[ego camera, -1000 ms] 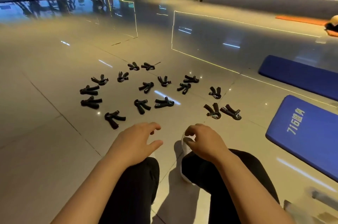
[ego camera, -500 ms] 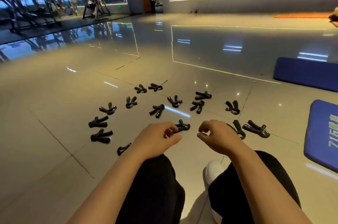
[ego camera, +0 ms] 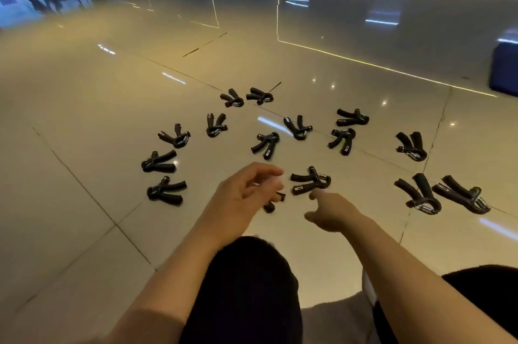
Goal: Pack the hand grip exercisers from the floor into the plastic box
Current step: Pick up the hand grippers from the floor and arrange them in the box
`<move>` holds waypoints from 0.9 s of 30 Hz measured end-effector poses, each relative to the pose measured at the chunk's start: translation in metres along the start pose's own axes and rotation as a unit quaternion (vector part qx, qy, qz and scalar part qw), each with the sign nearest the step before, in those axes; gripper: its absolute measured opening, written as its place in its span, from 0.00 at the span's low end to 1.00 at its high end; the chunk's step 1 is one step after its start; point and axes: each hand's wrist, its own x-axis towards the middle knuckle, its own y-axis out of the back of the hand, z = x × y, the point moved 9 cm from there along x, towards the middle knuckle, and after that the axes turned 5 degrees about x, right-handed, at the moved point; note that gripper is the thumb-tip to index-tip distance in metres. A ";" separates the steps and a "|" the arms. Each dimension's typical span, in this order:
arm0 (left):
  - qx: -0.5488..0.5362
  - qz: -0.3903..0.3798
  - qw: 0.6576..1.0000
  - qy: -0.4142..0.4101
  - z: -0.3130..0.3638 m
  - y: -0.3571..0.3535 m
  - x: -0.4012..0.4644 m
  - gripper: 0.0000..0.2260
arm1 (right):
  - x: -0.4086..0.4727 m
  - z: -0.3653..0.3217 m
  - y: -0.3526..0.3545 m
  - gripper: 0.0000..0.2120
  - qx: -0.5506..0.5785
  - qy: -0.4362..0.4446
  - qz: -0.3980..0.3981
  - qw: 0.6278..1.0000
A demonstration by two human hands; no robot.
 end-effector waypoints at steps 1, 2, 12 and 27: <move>0.012 0.011 0.999 0.030 -0.028 0.006 0.010 0.09 | 0.017 -0.004 -0.012 0.26 0.011 -0.004 -0.008 1.000; 0.034 0.018 0.997 0.071 -0.062 0.010 0.019 0.07 | 0.034 -0.008 -0.025 0.27 0.018 -0.004 -0.018 1.000; 0.064 0.110 0.918 0.377 -0.348 -0.003 0.074 0.16 | 0.169 0.007 -0.124 0.24 -0.042 0.009 -0.016 0.999; 0.277 0.203 0.853 0.393 -0.441 -0.020 0.116 0.39 | 0.261 0.015 -0.169 0.26 -0.125 0.087 0.057 0.987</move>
